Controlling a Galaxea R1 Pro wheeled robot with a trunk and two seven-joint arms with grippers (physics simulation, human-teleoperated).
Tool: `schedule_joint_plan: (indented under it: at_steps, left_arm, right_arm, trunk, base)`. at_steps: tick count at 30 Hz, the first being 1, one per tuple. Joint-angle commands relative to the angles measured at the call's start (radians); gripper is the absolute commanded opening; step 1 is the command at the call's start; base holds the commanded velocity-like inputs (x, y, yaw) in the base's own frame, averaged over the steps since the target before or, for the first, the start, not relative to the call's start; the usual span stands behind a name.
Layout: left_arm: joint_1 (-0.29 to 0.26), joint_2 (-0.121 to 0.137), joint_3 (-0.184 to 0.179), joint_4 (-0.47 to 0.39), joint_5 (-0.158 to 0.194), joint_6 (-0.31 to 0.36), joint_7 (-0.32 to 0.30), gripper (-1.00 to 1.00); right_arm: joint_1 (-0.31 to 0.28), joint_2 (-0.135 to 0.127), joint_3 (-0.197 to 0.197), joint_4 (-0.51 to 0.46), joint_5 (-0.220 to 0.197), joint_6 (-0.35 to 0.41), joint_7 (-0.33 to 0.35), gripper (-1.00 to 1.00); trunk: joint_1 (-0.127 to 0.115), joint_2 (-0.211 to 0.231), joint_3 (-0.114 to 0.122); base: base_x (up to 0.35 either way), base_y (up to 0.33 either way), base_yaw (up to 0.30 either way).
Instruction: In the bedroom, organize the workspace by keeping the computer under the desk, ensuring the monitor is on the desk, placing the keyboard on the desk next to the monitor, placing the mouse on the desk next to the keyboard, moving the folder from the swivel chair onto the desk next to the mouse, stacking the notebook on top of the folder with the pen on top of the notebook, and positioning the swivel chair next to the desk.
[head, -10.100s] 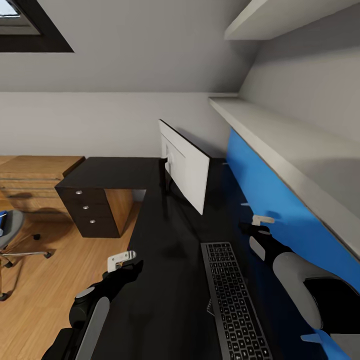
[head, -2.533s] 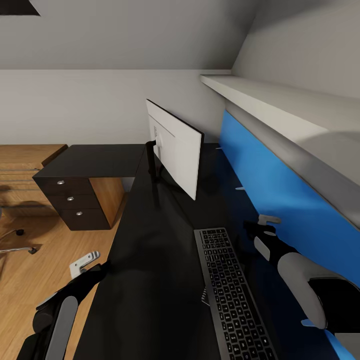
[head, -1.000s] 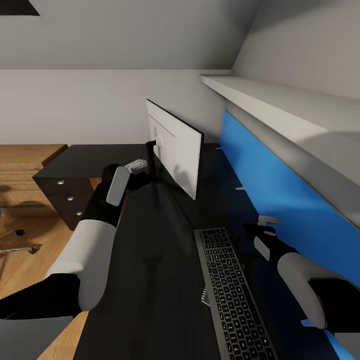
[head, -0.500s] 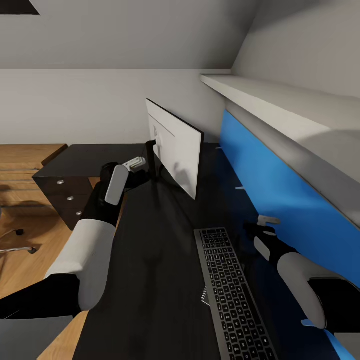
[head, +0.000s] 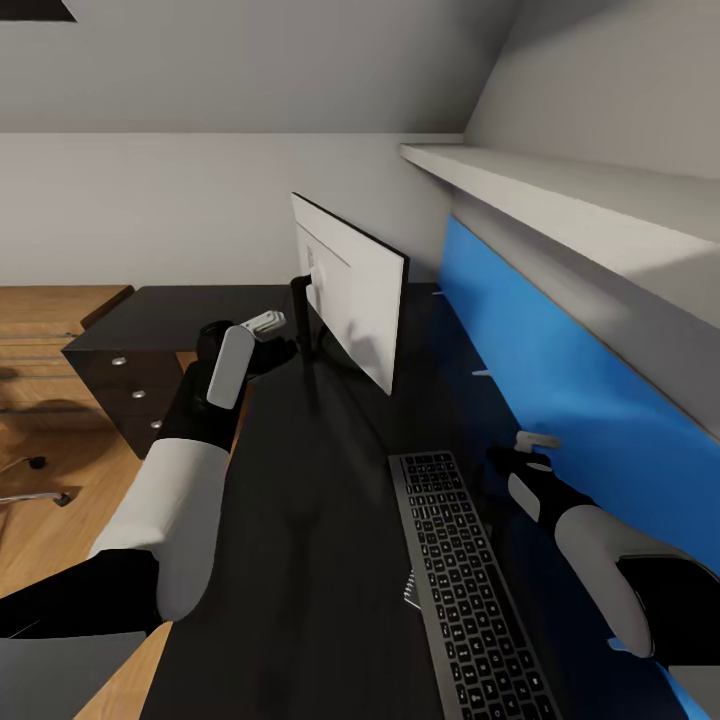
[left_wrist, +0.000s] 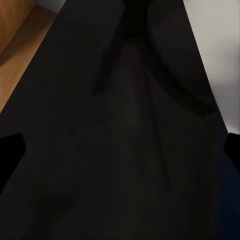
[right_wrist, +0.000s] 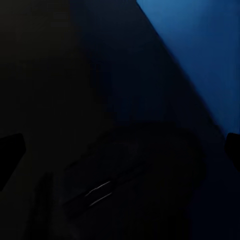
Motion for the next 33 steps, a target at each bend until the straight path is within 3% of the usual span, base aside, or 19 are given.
schedule_joint_plan:
  at_steps: [1,12,26,33]
  left_arm:
    - [-0.001,-0.001,0.002,-0.001,0.011,0.002,0.009,1.0]
    - [-0.001,-0.001,0.002,0.002,0.011,0.003,0.009,1.0]
    - [-0.001,-0.001,0.002,0.003,0.011,0.003,0.009,1.0]
    - [-0.001,-0.001,0.002,0.004,0.011,0.003,0.009,1.0]
  right_arm:
    - [-0.001,0.0,0.008,0.0,-0.01,-0.001,-0.004,1.0]
    - [-0.001,0.0,0.008,0.0,-0.01,0.0,-0.004,1.0]
    - [-0.001,-0.001,0.008,0.0,-0.01,0.0,-0.005,1.0]
    - [-0.001,-0.002,0.008,0.0,-0.01,0.0,-0.005,1.0]
  trunk:
    - [0.0,-0.001,-0.001]
    - [0.0,-0.001,-0.001]
    - [0.054,-0.099,-0.045]
    - [0.054,-0.099,-0.045]
  base:
    - [0.0,0.0,0.0]
    - [0.0,0.0,0.0]
    - [0.0,0.0,0.0]
    - [0.0,0.0,0.0]
